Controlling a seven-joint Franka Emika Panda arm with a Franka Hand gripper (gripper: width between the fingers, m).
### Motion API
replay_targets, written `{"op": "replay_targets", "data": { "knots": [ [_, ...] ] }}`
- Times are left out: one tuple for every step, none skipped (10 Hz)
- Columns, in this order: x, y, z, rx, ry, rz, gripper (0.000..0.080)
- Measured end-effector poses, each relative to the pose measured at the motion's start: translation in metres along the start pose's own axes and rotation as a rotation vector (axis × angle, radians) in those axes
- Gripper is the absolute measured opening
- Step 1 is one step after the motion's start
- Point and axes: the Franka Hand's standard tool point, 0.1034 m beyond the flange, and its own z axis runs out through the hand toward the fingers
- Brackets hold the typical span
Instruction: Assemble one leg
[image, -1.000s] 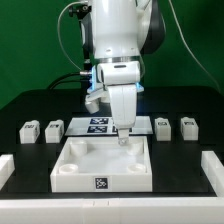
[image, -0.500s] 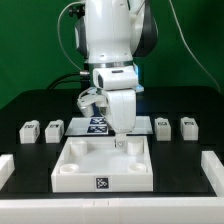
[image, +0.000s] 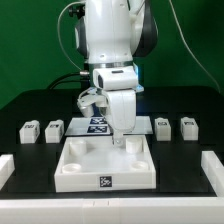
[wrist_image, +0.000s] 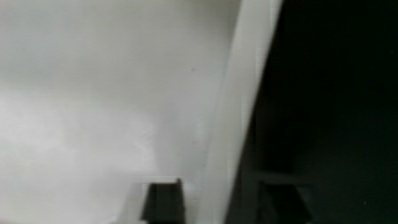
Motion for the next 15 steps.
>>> {"op": "replay_targets", "data": {
  "knots": [
    [0.000,0.000,0.000,-0.001,-0.001,0.001,0.0075],
    [0.000,-0.001,0.000,0.002,0.000,0.001,0.0062],
    [0.000,-0.001,0.000,0.002,0.000,0.001,0.0061],
    [0.000,-0.001,0.000,0.002,0.000,0.001,0.0061],
    [0.000,-0.001,0.000,0.002,0.000,0.001,0.0061],
    [0.000,-0.001,0.000,0.002,0.000,0.001,0.0061],
    [0.000,-0.001,0.000,0.002,0.000,0.001,0.0061],
    [0.000,-0.001,0.000,0.002,0.000,0.001,0.0061],
    [0.005,0.004,0.000,0.007,0.001,0.062,0.0061],
    [0.026,0.022,-0.001,0.015,-0.007,0.114,0.0061],
    [0.039,0.038,0.000,0.011,-0.015,0.085,0.0061],
    [0.047,0.050,0.003,0.014,-0.018,0.104,0.0061],
    [0.056,0.062,0.004,0.025,-0.023,0.119,0.0061],
    [0.068,0.081,0.001,0.007,-0.022,0.119,0.0061],
    [0.074,0.095,0.001,-0.010,-0.022,0.157,0.0061]
  ]
}}
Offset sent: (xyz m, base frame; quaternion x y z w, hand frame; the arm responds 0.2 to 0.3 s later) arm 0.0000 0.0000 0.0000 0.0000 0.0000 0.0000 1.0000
